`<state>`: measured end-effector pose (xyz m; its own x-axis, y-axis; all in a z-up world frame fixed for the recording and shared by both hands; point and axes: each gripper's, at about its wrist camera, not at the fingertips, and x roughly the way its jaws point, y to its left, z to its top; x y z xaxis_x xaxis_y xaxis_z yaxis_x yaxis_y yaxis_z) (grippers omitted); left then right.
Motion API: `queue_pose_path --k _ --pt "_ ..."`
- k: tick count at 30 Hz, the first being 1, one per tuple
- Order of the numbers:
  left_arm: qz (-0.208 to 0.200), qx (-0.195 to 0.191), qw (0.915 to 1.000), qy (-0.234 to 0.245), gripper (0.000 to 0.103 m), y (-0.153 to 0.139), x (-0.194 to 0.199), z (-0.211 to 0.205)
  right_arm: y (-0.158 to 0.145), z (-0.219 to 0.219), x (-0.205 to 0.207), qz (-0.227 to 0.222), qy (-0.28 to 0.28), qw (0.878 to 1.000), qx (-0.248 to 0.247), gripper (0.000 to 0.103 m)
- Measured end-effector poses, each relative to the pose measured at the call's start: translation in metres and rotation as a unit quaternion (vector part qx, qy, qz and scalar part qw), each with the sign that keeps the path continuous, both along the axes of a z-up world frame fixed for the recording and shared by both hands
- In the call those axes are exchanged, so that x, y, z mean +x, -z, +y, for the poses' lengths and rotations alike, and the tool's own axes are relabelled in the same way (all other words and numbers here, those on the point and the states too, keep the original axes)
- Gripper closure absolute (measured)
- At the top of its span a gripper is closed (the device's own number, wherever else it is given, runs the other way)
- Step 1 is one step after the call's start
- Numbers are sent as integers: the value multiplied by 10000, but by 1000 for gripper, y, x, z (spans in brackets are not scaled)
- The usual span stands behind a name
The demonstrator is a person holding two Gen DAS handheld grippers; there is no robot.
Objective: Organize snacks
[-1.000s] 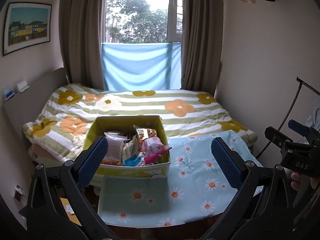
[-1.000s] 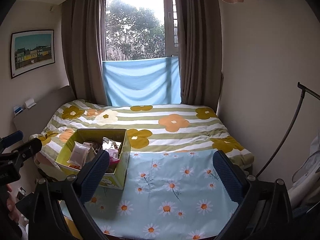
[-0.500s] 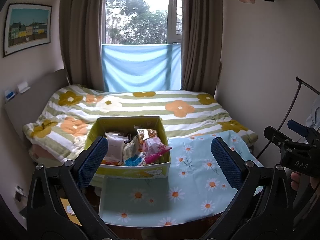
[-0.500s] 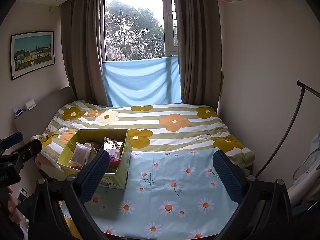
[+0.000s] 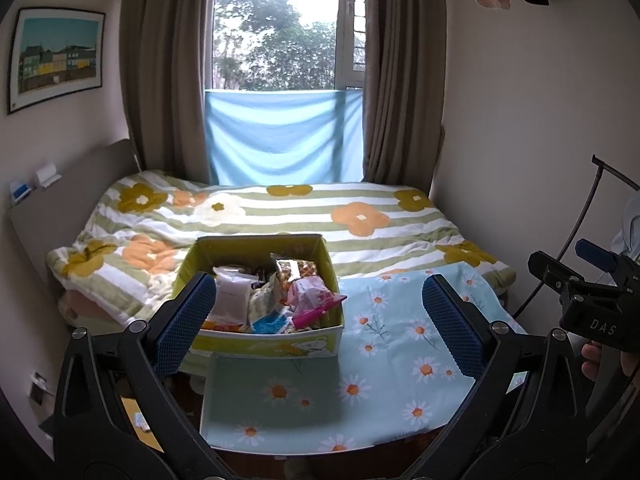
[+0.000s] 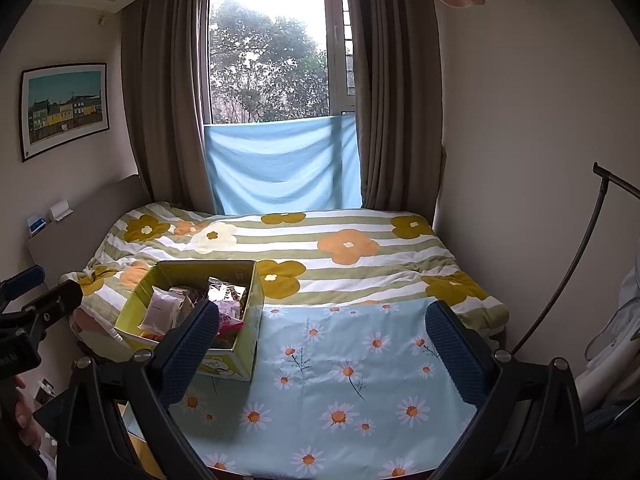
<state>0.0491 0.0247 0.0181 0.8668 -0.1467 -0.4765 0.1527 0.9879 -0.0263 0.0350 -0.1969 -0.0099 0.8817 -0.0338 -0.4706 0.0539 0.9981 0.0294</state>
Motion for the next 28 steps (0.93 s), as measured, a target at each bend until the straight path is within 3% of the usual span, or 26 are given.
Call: queue_pose_path --k 28 --pt "54 43 9999 -80 0 9 12 6 11 9 15 175 -23 9998 19 1"
